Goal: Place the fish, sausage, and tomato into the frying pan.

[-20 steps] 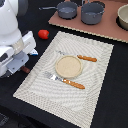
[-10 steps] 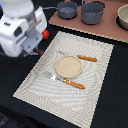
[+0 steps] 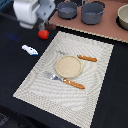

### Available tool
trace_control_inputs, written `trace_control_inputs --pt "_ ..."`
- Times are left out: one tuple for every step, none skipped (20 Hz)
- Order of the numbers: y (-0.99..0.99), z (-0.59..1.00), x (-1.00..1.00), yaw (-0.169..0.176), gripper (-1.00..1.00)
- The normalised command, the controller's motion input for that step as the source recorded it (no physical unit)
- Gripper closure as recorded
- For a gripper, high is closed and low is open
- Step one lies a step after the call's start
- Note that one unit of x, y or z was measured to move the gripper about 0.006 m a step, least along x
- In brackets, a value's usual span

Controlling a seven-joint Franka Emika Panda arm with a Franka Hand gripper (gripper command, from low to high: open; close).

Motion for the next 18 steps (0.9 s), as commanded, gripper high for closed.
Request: trace_control_inputs --pt "1.00 0.39 0.00 0.000 1.00" --pt "1.00 0.32 0.00 0.000 1.00" --pt "1.00 0.25 0.00 0.000 1.00" --pt "1.00 0.21 0.00 0.000 1.00" --pt "1.00 0.14 0.00 0.000 1.00" --pt "1.00 0.09 0.00 0.000 1.00" --pt "1.00 0.06 0.00 0.000 1.00" --pt "1.00 0.03 0.00 0.000 1.00" --pt "1.00 0.01 0.00 0.000 1.00" --pt "1.00 0.00 0.00 0.000 1.00" --pt "1.00 0.00 0.00 0.000 1.00" --pt "1.00 0.00 0.00 0.000 1.00" --pt "1.00 0.00 0.00 0.000 1.00" --pt "1.00 0.00 0.00 0.000 1.00" --pt "1.00 -0.03 0.00 0.000 1.00" --pt "1.00 -0.09 0.00 0.000 1.00" --pt "1.00 -0.19 0.00 0.000 1.00" --pt "0.95 -0.30 0.00 0.000 1.00"
